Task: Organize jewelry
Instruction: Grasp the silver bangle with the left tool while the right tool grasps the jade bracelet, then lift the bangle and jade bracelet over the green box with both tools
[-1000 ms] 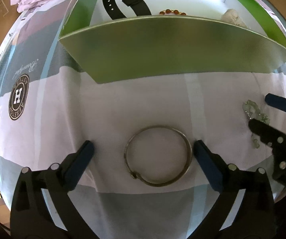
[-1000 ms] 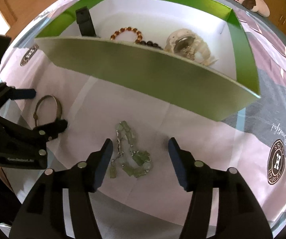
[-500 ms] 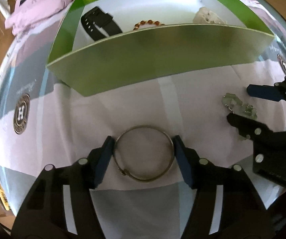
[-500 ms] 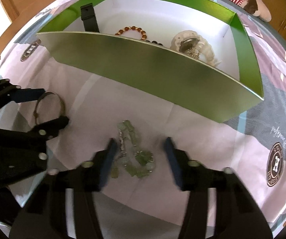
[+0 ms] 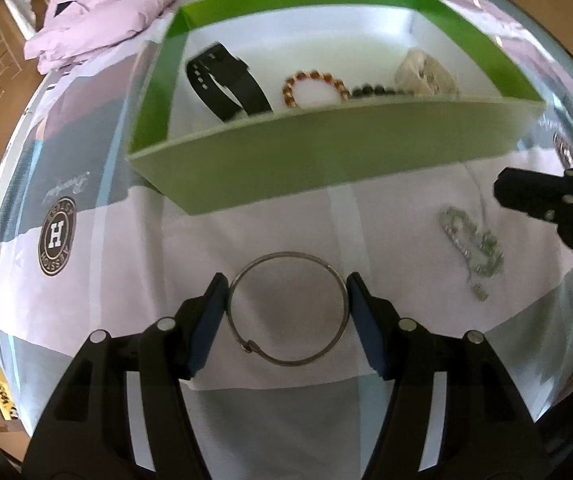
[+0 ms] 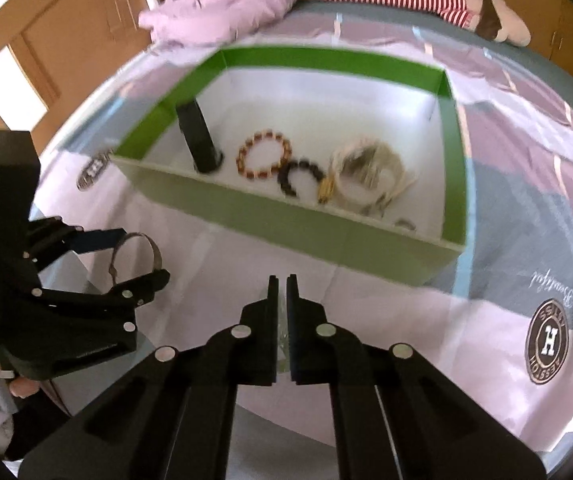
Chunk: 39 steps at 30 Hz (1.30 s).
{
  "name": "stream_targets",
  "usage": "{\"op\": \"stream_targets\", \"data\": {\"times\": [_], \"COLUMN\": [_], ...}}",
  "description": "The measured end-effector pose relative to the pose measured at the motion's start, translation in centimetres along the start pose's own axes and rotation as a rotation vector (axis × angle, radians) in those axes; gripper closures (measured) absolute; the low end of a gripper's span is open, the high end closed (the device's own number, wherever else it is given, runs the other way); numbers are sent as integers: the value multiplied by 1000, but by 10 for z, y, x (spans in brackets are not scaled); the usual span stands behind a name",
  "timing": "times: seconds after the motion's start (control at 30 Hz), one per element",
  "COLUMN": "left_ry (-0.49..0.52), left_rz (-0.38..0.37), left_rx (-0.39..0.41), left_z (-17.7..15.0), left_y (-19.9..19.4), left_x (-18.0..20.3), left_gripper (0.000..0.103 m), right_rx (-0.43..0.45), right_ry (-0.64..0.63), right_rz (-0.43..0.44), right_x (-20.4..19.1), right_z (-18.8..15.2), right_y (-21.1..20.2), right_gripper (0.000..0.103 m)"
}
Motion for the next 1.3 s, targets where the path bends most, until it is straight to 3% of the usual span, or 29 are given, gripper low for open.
{"op": "stream_targets", "data": {"times": [0.1,0.2,0.27,0.33,0.4,0.6,0.67,0.73,1.3], "left_ry": [-21,-29,-24,-17,-13,-4,-3,-4,-17], "left_rz": [-16,-25,-20,-16,-16,-14,-13,-9,-28], "left_rx": [19,18,13,4,-2,-4,-6,-7,38], "left_z": [7,9,6,3,1,1,1,1,9], "left_y": [-7,-8,-7,-4,-2,1,2,3,-11], "left_x": [-3,-3,0,1,2,2,1,1,3], "left_gripper": [41,41,41,41,41,41,41,41,41], "right_rx": [17,-26,-74,-110,-125,-172,-170,-172,-45], "right_ry": [18,25,19,2,-21,-64,-74,-64,1], "right_rz": [-2,11,11,3,-10,-31,-21,4,-29], "right_x": [8,8,3,-2,-8,-16,-19,-20,3], "right_z": [3,-3,-10,-16,-20,-31,-30,-30,-8], "right_y": [-6,2,12,21,30,48,47,46,2], "right_gripper": [99,99,90,60,58,59,83,92,96]}}
Point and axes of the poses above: each gripper's, at about its wrist camera, not at the fingertips, and y roughly the way its jaws point, x to its right, z to its top, the point moved 8 cm from there along y, roughly the way its jaws point, and after that the axes turned 13 degrees about -y, right-handed, at the moved point
